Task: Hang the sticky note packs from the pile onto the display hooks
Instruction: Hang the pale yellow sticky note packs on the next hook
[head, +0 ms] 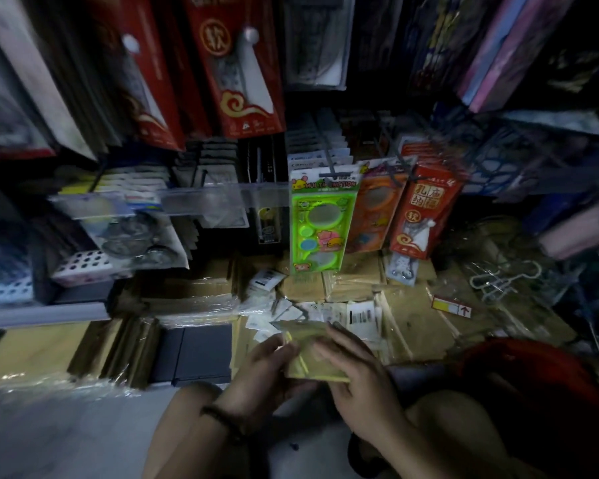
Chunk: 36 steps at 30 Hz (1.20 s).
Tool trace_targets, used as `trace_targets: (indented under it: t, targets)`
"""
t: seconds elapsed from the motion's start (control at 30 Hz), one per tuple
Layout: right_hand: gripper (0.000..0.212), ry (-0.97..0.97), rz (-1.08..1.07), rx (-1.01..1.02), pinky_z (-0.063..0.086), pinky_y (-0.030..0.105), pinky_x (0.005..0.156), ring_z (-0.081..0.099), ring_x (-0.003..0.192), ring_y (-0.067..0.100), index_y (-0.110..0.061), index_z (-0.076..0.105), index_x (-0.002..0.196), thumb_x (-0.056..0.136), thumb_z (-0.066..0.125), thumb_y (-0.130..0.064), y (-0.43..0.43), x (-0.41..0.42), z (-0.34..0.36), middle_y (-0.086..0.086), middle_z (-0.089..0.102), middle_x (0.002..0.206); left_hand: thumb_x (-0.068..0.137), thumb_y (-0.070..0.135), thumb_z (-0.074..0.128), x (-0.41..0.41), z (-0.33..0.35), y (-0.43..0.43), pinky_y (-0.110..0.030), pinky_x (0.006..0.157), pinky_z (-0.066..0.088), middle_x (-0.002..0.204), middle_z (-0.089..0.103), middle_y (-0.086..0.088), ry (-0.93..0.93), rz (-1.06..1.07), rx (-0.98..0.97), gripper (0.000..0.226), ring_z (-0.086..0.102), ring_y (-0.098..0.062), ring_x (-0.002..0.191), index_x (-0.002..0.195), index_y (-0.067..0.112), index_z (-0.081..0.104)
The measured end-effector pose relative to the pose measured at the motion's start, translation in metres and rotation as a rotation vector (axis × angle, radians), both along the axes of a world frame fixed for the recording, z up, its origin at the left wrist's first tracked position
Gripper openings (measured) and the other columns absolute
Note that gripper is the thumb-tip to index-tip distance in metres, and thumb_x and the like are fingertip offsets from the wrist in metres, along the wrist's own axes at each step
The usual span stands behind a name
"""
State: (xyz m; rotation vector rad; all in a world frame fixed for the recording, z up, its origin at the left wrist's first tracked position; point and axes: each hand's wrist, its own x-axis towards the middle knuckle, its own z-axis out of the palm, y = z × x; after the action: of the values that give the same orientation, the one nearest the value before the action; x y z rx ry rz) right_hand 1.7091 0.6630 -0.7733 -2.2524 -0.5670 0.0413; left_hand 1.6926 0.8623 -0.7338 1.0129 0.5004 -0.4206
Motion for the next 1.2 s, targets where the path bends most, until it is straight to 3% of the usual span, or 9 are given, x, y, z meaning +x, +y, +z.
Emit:
trace_targets:
  t: [0.13,0.23,0.4,0.5,0.6,0.7,0.83,1.07,1.2]
  targets:
    - [0.083,0.047,0.117,0.05,0.029,0.019,0.125,0.006,0.161,-0.004,-0.047,0.051,0.154,0.091,0.06,0.007,0.004,-0.017,0.037,-0.024,0.006,0.176,0.107,0.001,0.053,-0.017,0.022,0.004,-0.074,0.101,0.052,0.128,0.073,-0.025,-0.091,0.054,0.073,0.03,0.071,-0.046,0.118,0.135,0.006,0.059]
    - [0.073,0.068,0.126,0.15,0.024,0.009,0.121,0.001,0.159,-0.01,-0.047,0.06,0.147,0.092,0.063,0.0,0.009,-0.02,0.07,-0.027,-0.003,0.175,0.106,-0.004,0.05,-0.023,0.05,0.009,-0.065,0.086,0.061,0.125,0.075,-0.024,-0.19,0.073,0.123,0.031,0.075,-0.043,0.111,0.132,0.01,0.059]
    - [0.041,0.001,-0.008,0.355,0.041,0.002,0.102,0.034,0.148,-0.014,-0.051,0.076,0.118,0.102,0.071,-0.013,0.036,-0.006,0.137,-0.02,0.036,0.166,0.101,-0.004,0.062,-0.023,0.108,0.021,-0.052,0.078,0.065,0.124,0.075,-0.023,-0.4,0.125,0.277,0.031,0.075,-0.038,0.104,0.13,0.006,0.056]
    - [0.044,0.021,-0.07,0.518,0.061,0.037,0.1,0.065,0.132,0.01,-0.056,0.07,0.126,0.1,0.075,-0.021,0.048,0.01,0.177,-0.016,0.068,0.14,0.1,-0.004,0.063,-0.022,0.151,0.036,-0.055,0.08,0.065,0.126,0.074,-0.022,-0.498,0.16,0.32,0.032,0.074,-0.044,0.11,0.13,0.006,0.055]
    - [0.064,0.029,-0.027,0.651,0.063,0.039,0.097,0.062,0.133,0.005,-0.052,0.06,0.144,0.097,0.078,-0.012,0.056,0.025,0.233,-0.015,0.065,0.144,0.099,0.0,0.068,-0.021,0.2,0.048,-0.066,0.085,0.06,0.125,0.075,-0.021,-0.597,0.185,0.411,0.033,0.072,-0.052,0.111,0.129,0.008,0.057]
    - [0.064,-0.037,0.014,0.727,0.061,0.031,0.099,0.059,0.128,-0.009,-0.053,0.067,0.136,0.094,0.079,-0.005,0.065,0.034,0.292,-0.026,0.068,0.133,0.097,-0.001,0.071,-0.019,0.257,0.053,-0.056,0.091,0.063,0.12,0.079,-0.016,-0.73,0.254,0.521,0.034,0.075,-0.04,0.112,0.127,0.01,0.059]
    - [0.044,-0.108,0.074,0.798,0.06,0.04,0.105,0.07,0.122,0.006,-0.035,0.077,0.126,0.096,0.076,-0.002,0.074,0.042,0.354,-0.015,0.076,0.128,0.094,-0.006,0.072,-0.018,0.33,0.06,-0.044,0.083,0.067,0.115,0.08,-0.01,-0.901,0.34,0.633,0.037,0.078,-0.027,0.107,0.123,0.012,0.06]
    - [0.04,-0.255,0.106,0.792,0.064,0.033,0.093,0.075,0.112,0.008,-0.036,0.08,0.116,0.096,0.076,-0.001,0.089,0.067,0.44,-0.01,0.078,0.123,0.09,-0.001,0.08,-0.003,0.412,0.074,-0.053,0.088,0.065,0.116,0.08,-0.006,-0.967,0.407,0.681,0.046,0.079,-0.026,0.107,0.125,0.024,0.064]
    - [0.042,-0.268,0.087,0.838,0.065,0.029,0.082,0.078,0.1,0.008,-0.032,0.08,0.109,0.097,0.07,0.007,0.104,0.087,0.485,-0.002,0.08,0.115,0.1,0.007,0.071,0.002,0.455,0.086,-0.05,0.079,0.066,0.112,0.081,-0.01,-0.973,0.442,0.629,0.021,0.081,-0.027,0.098,0.117,0.017,0.067]
